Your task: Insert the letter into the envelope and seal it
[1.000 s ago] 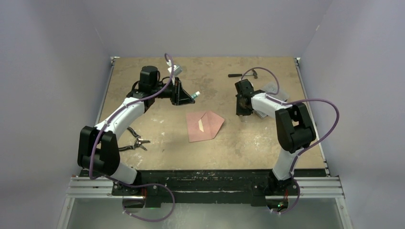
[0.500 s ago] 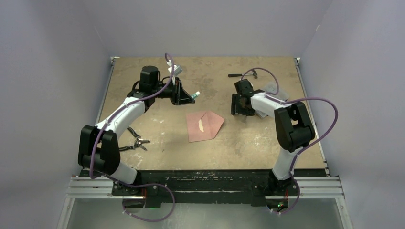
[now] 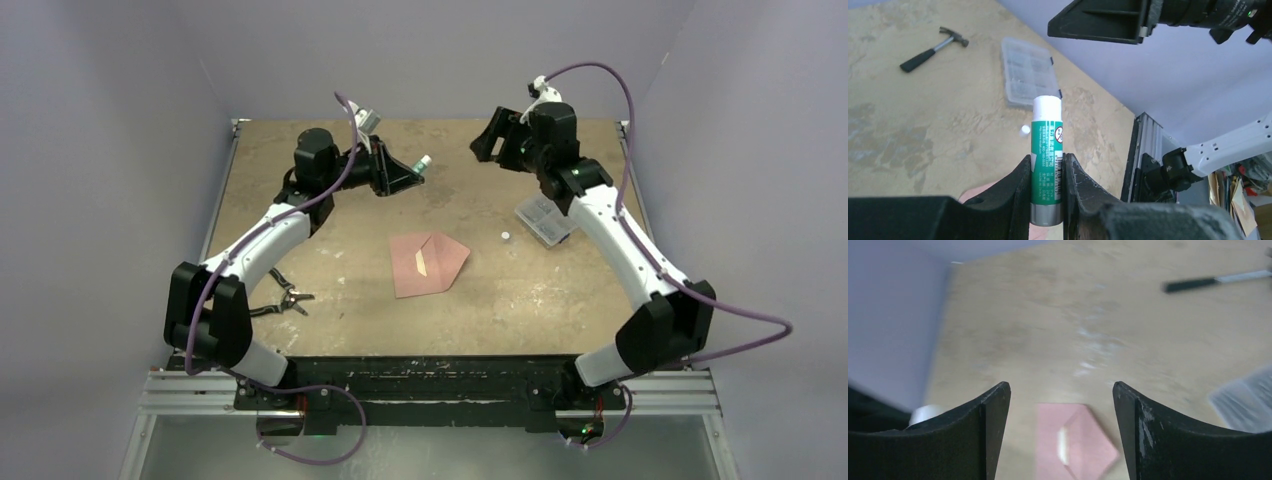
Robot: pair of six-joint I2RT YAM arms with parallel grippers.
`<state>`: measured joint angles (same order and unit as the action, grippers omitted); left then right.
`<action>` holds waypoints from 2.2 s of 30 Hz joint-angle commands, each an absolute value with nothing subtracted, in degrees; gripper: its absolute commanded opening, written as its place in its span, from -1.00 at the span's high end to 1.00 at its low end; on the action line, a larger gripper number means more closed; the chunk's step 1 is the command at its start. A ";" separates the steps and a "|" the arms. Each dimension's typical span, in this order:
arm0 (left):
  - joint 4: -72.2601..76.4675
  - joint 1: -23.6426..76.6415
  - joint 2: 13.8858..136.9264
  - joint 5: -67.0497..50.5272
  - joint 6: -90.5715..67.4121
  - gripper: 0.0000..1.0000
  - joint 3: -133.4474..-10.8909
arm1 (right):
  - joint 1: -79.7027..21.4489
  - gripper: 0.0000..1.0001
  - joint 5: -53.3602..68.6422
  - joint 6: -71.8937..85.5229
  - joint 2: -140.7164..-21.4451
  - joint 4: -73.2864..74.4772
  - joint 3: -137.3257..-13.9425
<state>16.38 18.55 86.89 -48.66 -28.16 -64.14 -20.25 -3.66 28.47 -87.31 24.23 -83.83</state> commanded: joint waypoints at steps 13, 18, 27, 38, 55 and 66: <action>37.21 22.49 87.05 -44.90 -45.54 1.00 -67.68 | -22.78 -0.65 30.30 53.32 -79.59 -21.72 -70.37; 39.22 23.71 87.42 -44.91 -47.58 1.00 -67.58 | -24.32 -0.52 30.09 53.61 -82.15 -20.91 -72.55; 38.64 24.00 86.65 -44.90 -48.07 1.00 -67.31 | -24.87 0.44 29.71 53.03 -82.53 -20.64 -73.70; 14.19 22.08 84.46 -51.85 -34.74 -0.16 -73.75 | -24.87 0.93 38.85 36.94 -84.62 -9.98 -78.71; 25.56 21.27 85.93 -56.92 -44.09 1.00 -70.47 | -24.86 -0.17 37.69 40.70 -85.47 -9.03 -80.00; 25.22 21.10 85.78 -56.38 -43.72 1.00 -70.41 | -24.74 -0.04 35.40 46.14 -83.41 -14.84 -76.29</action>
<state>22.72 21.47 87.05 -56.05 -43.00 -70.52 -24.71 35.81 43.62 -85.08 -10.85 -76.86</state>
